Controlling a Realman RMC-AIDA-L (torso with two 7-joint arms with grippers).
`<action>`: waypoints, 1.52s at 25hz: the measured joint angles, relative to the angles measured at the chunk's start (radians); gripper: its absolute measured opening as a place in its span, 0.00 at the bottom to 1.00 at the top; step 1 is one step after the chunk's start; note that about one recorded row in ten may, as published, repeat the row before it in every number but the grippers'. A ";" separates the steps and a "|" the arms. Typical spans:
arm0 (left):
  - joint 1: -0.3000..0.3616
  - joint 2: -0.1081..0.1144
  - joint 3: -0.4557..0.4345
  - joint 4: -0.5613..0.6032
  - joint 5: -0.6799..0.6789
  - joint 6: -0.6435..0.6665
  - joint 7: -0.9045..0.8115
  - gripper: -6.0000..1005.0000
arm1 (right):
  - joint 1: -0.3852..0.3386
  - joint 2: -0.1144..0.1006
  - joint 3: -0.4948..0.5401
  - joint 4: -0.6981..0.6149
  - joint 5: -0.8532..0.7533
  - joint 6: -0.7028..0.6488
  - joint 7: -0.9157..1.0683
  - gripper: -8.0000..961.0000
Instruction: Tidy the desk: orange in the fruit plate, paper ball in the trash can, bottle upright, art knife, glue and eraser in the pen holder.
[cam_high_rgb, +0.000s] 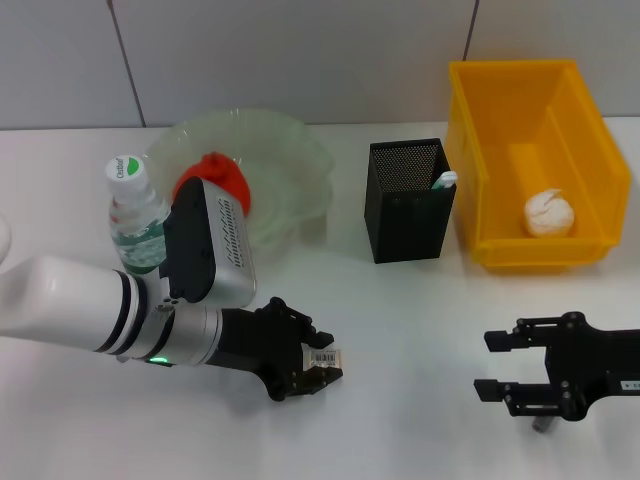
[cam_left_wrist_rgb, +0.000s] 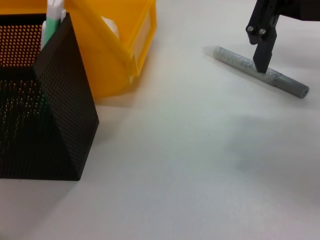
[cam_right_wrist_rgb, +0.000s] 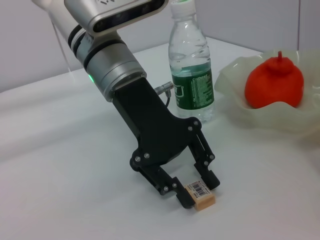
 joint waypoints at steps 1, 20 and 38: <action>0.000 0.000 0.000 0.000 0.000 0.000 0.000 0.46 | 0.000 0.000 0.002 -0.002 0.000 -0.003 0.000 0.66; 0.017 -0.001 -0.006 0.049 -0.076 0.036 -0.029 0.27 | -0.003 -0.003 0.018 -0.010 0.000 -0.020 0.000 0.66; 0.054 -0.005 0.236 -0.062 -1.134 0.012 0.369 0.28 | -0.011 -0.005 0.019 0.000 -0.013 -0.020 -0.004 0.66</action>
